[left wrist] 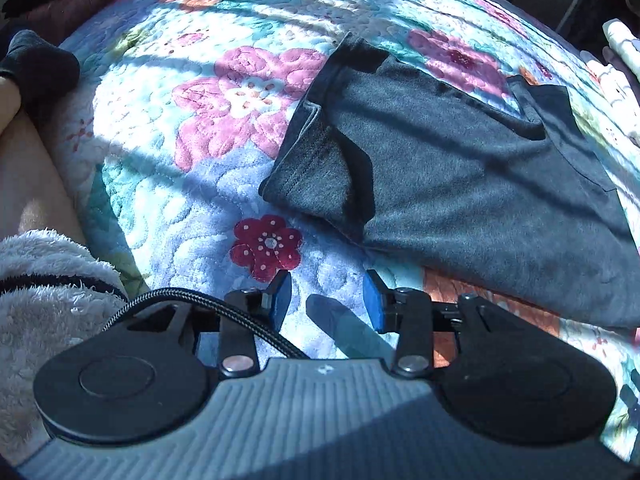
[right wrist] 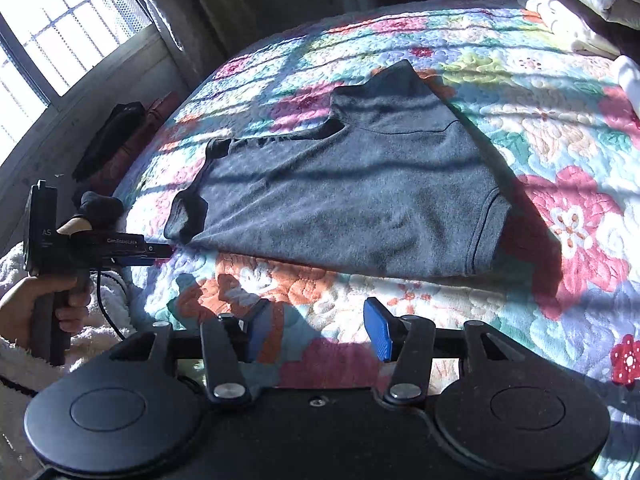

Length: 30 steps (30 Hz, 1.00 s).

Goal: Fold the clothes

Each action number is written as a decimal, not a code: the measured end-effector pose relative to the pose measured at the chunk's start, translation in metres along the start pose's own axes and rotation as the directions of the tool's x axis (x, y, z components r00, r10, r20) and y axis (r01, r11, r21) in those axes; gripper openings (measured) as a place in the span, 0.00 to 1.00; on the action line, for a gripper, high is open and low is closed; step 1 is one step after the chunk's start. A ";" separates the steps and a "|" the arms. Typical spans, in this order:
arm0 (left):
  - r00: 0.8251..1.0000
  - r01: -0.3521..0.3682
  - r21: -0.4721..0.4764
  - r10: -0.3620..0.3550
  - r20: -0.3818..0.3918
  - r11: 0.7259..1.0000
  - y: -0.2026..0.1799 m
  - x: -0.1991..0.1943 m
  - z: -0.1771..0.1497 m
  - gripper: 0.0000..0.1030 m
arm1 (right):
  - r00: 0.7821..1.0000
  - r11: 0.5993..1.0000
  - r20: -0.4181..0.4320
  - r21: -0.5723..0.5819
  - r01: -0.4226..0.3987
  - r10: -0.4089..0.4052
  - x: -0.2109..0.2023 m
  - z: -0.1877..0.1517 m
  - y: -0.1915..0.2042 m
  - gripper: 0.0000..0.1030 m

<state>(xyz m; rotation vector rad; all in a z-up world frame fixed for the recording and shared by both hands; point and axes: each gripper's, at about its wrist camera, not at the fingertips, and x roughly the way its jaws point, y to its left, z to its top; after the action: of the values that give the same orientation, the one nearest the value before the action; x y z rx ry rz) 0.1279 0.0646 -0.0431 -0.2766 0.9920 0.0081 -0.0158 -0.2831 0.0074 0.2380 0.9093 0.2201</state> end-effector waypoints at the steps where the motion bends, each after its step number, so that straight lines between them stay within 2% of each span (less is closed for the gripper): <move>1: 1.000 0.007 -0.010 -0.007 -0.003 1.000 0.002 0.003 -0.001 0.40 | 0.999 0.999 0.020 -0.034 0.026 -0.026 0.010 0.000 0.008 0.54; 5: 0.999 0.034 -0.052 -0.035 -0.014 0.998 0.012 0.016 -0.005 0.40 | 0.995 0.989 0.087 -0.141 0.054 -0.041 0.043 0.001 0.037 0.54; 9: 0.998 0.055 -0.084 -0.055 0.004 0.995 0.017 0.027 -0.008 0.60 | 0.990 0.979 0.130 -0.192 0.070 -0.045 0.065 0.007 0.048 0.55; 11: 0.997 0.070 -0.109 -0.066 0.035 0.992 0.020 0.029 -0.007 0.62 | 0.989 0.979 0.137 -0.185 0.081 -0.056 0.076 0.011 0.046 0.55; 13: 0.995 0.090 -0.155 -0.082 0.063 0.984 0.026 0.030 -0.006 0.63 | 0.987 0.983 0.147 -0.166 0.082 -0.058 0.085 0.013 0.043 0.55; 15: 0.992 0.111 -0.243 -0.091 0.092 0.964 0.034 0.030 -0.003 0.63 | 0.985 0.986 0.160 -0.138 0.090 -0.067 0.094 0.014 0.039 0.55; 17: 0.990 0.122 -0.287 -0.097 0.102 0.950 0.038 0.032 -0.003 0.63 | 0.984 0.989 0.164 -0.114 0.093 -0.074 0.102 0.014 0.036 0.55; 20: 0.989 0.117 -0.299 -0.085 0.119 0.947 0.037 0.033 -0.004 0.63 | 0.984 0.986 0.165 -0.142 0.088 -0.064 0.111 0.011 0.038 0.55; 22: 0.988 0.105 -0.273 -0.068 0.141 0.956 0.032 0.034 -0.004 0.59 | 0.989 0.981 0.139 -0.180 0.075 -0.050 0.120 0.010 0.041 0.55; 23: 0.986 0.093 -0.244 -0.055 0.157 0.965 0.028 0.033 -0.004 0.38 | 0.993 0.979 0.108 -0.194 0.068 -0.048 0.128 0.010 0.041 0.55; 24: 0.984 0.085 -0.203 -0.050 0.173 0.976 0.022 0.031 -0.003 0.06 | 0.996 0.976 0.070 -0.207 0.062 -0.048 0.136 0.008 0.040 0.55; 26: 0.977 0.064 -0.113 -0.039 0.209 0.992 0.009 0.025 -0.001 0.06 | 0.997 0.974 0.070 -0.219 0.052 -0.037 0.142 0.004 0.038 0.57; 27: 0.970 0.055 -0.057 -0.040 0.240 0.997 -0.001 0.018 0.000 0.06 | 0.997 0.975 0.075 -0.217 0.041 -0.025 0.142 0.003 0.037 0.61; 29: 0.954 0.084 0.029 -0.089 0.286 0.996 -0.022 0.006 0.001 0.06 | 0.997 0.981 0.078 -0.195 0.015 0.000 0.139 0.002 0.033 0.62; 30: 0.946 0.121 0.053 -0.131 0.296 0.991 -0.031 0.001 0.002 0.05 | 0.997 0.984 0.080 -0.177 0.003 0.011 0.136 0.002 0.031 0.62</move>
<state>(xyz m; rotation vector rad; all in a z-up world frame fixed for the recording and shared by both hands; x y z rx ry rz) 0.1344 0.0350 -0.0355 -0.2974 0.6706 -0.0815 0.0643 -0.2150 -0.0843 0.0826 0.8041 0.2915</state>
